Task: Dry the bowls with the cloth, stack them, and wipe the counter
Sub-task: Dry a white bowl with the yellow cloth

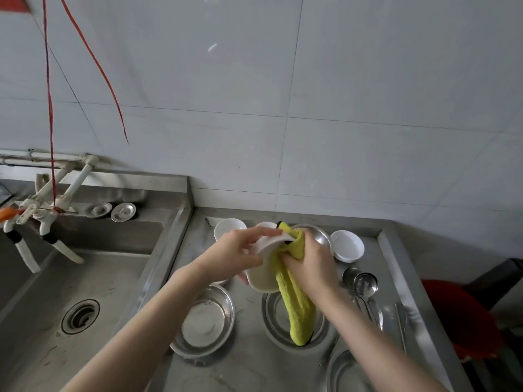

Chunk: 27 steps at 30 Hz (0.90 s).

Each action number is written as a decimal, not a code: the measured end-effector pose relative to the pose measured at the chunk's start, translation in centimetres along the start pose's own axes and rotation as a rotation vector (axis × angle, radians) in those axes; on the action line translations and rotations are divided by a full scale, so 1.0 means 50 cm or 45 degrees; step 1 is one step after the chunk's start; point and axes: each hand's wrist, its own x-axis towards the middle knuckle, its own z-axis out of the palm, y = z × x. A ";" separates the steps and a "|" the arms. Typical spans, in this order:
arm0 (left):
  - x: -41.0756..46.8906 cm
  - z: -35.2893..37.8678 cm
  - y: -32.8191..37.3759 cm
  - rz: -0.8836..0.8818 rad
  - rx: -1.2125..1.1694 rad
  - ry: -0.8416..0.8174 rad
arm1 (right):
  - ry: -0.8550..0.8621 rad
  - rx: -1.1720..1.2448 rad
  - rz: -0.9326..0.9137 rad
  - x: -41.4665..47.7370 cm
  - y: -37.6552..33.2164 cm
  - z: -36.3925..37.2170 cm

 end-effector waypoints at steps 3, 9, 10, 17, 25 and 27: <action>-0.001 0.005 -0.009 -0.012 0.038 0.051 | -0.018 -0.133 -0.155 0.000 -0.001 0.000; -0.021 0.071 -0.070 0.149 0.006 0.608 | 0.113 0.172 0.166 0.016 0.009 0.000; -0.022 0.082 -0.076 0.143 -0.020 0.658 | 0.098 0.168 0.176 0.016 0.008 0.002; -0.004 0.054 -0.068 0.307 0.566 0.536 | -0.001 -0.280 -0.091 0.006 0.004 0.005; -0.003 0.070 -0.082 0.297 0.318 0.654 | 0.158 -0.248 -0.174 0.007 0.010 0.004; -0.013 0.097 -0.090 0.282 0.125 0.781 | 0.139 -0.029 0.036 0.009 0.008 0.005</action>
